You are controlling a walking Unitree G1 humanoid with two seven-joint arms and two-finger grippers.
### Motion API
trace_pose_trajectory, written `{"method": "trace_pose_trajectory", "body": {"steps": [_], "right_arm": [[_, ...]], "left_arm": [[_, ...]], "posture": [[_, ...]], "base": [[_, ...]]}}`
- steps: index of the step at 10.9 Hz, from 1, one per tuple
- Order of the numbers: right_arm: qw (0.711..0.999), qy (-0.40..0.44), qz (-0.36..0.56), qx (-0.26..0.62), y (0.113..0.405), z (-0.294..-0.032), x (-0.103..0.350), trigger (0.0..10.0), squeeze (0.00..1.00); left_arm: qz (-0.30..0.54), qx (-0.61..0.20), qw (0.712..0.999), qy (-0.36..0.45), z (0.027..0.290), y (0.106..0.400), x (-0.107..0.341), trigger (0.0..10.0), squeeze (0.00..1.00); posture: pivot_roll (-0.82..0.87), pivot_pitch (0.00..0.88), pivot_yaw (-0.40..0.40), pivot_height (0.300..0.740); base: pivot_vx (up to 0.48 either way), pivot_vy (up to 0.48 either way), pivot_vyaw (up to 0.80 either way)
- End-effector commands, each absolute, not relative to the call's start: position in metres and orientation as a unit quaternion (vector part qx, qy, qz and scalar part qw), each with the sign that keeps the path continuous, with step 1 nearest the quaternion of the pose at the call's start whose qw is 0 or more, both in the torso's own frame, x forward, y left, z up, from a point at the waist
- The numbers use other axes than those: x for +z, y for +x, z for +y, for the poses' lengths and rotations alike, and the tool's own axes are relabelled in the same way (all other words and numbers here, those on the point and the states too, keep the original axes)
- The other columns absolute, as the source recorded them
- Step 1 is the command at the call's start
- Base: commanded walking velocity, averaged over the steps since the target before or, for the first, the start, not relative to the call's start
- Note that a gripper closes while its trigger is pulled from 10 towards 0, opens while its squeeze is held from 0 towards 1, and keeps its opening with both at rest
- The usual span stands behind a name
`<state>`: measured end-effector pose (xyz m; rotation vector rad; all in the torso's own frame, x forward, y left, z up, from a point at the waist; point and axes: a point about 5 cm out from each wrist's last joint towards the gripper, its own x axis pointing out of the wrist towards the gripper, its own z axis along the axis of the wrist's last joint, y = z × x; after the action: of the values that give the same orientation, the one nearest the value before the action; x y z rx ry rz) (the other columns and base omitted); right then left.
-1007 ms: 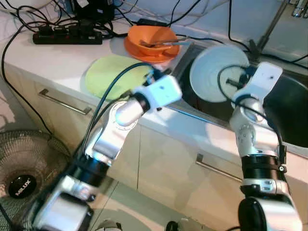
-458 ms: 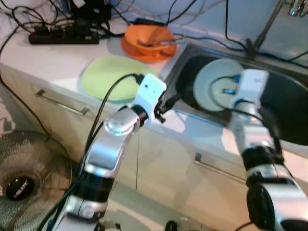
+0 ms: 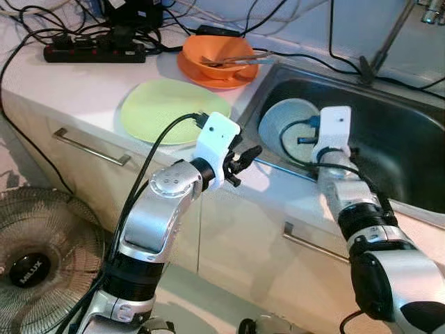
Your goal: Kitchen organization
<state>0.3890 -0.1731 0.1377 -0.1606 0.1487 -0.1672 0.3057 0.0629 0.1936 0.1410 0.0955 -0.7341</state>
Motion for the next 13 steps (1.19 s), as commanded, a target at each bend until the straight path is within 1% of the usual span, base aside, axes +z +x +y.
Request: {"method": "trace_pose_trajectory", "body": {"steps": [1, 3, 4, 5, 6, 7, 9, 11, 13], "right_arm": [[0.992, -0.082, 0.058, -0.070, 0.393, -0.169, 0.145, 10.0, 0.00], [0.993, -0.077, 0.070, -0.053, 0.393, -0.165, 0.139, 10.0, 0.00], [0.993, -0.077, 0.073, -0.047, 0.392, -0.164, 0.137, 10.0, 0.53], [0.993, -0.079, 0.075, -0.044, 0.392, -0.163, 0.136, 10.0, 0.71], [0.993, -0.082, 0.077, -0.040, 0.392, -0.161, 0.136, 10.0, 0.54], [0.993, -0.083, 0.076, -0.036, 0.393, -0.160, 0.136, 10.0, 0.00], [0.994, -0.078, 0.070, -0.035, 0.394, -0.159, 0.138, 10.0, 0.00], [0.998, -0.049, 0.023, -0.021, 0.398, -0.152, 0.156, 10.0, 0.00], [0.999, 0.009, -0.042, 0.028, 0.394, -0.139, 0.179, 10.0, 0.00]], "left_arm": [[0.052, -0.366, 0.927, 0.063, 0.059, 0.300, 0.193, 10.0, 0.00], [0.061, -0.365, 0.927, 0.063, 0.059, 0.299, 0.192, 10.0, 0.00], [0.063, -0.365, 0.927, 0.063, 0.058, 0.298, 0.192, 10.0, 0.00], [0.065, -0.365, 0.927, 0.063, 0.058, 0.298, 0.192, 10.0, 0.00], [0.067, -0.364, 0.927, 0.063, 0.058, 0.298, 0.192, 10.0, 0.00], [0.067, -0.364, 0.927, 0.063, 0.059, 0.298, 0.192, 10.0, 0.00], [0.066, -0.364, 0.927, 0.066, 0.059, 0.298, 0.192, 10.0, 0.00], [0.039, -0.347, 0.933, 0.089, 0.061, 0.302, 0.196, 10.0, 0.00], [-0.013, -0.308, 0.937, 0.163, 0.070, 0.310, 0.203, 10.0, 0.00]], "posture": [[0.02, 0.057, -0.109, 0.719], [0.02, 0.058, -0.111, 0.719], [0.02, 0.062, -0.113, 0.719], [0.02, 0.066, -0.115, 0.719], [0.02, 0.068, -0.117, 0.719], [0.02, 0.069, -0.117, 0.719], [0.02, 0.070, -0.116, 0.719], [0.01, 0.068, -0.112, 0.719], [0.00, 0.065, -0.106, 0.719]], "base": [[0.000, 0.000, 0.00], [0.000, 0.000, 0.00], [0.000, 0.000, 0.00], [0.000, 0.000, 0.00], [0.000, 0.000, 0.00], [0.000, 0.000, 0.00], [0.000, 0.000, 0.00], [0.000, 0.000, 0.00], [0.000, 0.000, 0.00]]}}
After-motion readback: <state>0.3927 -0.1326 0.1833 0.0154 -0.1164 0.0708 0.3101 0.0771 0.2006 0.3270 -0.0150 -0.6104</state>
